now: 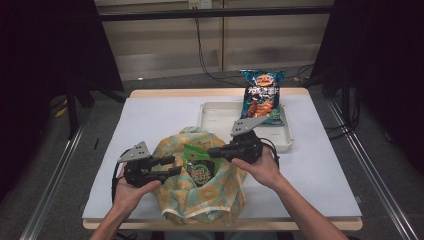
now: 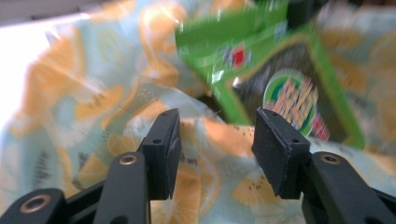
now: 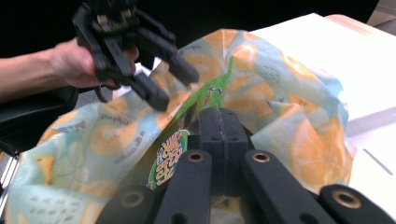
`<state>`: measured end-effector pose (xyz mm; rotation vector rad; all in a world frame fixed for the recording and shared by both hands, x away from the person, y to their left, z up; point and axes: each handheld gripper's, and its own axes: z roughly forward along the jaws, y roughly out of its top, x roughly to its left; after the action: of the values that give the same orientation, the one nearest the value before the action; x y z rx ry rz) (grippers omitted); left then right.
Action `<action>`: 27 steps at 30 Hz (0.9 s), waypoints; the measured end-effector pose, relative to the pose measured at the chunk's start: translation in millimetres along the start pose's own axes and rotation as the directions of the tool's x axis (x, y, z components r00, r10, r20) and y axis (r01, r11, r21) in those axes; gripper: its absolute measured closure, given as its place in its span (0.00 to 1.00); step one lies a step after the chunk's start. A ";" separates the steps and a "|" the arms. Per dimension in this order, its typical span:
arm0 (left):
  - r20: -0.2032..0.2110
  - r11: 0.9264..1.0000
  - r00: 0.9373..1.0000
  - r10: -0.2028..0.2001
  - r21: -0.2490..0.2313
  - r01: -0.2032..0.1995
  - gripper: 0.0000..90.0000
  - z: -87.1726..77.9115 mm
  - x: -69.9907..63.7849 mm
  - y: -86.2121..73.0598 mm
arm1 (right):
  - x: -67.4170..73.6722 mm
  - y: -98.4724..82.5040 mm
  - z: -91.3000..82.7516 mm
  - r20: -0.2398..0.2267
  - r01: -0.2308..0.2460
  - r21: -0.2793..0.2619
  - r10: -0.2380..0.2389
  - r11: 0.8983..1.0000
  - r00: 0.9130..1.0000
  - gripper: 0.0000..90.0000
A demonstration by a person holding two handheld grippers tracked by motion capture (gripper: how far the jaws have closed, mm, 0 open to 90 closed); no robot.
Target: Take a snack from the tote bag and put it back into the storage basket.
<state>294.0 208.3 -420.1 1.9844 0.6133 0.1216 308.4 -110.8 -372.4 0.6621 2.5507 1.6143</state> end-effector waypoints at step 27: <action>0.046 0.995 0.999 -0.016 0.100 0.011 0.55 5.0 -6.6 -24.7 | -21.7 31.9 -3.9 0.026 0.033 -0.102 -0.030 0.994 0.999 1.00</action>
<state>280.9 210.0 -442.6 2.0727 0.6124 0.0367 337.5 -110.7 -346.7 0.6248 2.4291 1.7029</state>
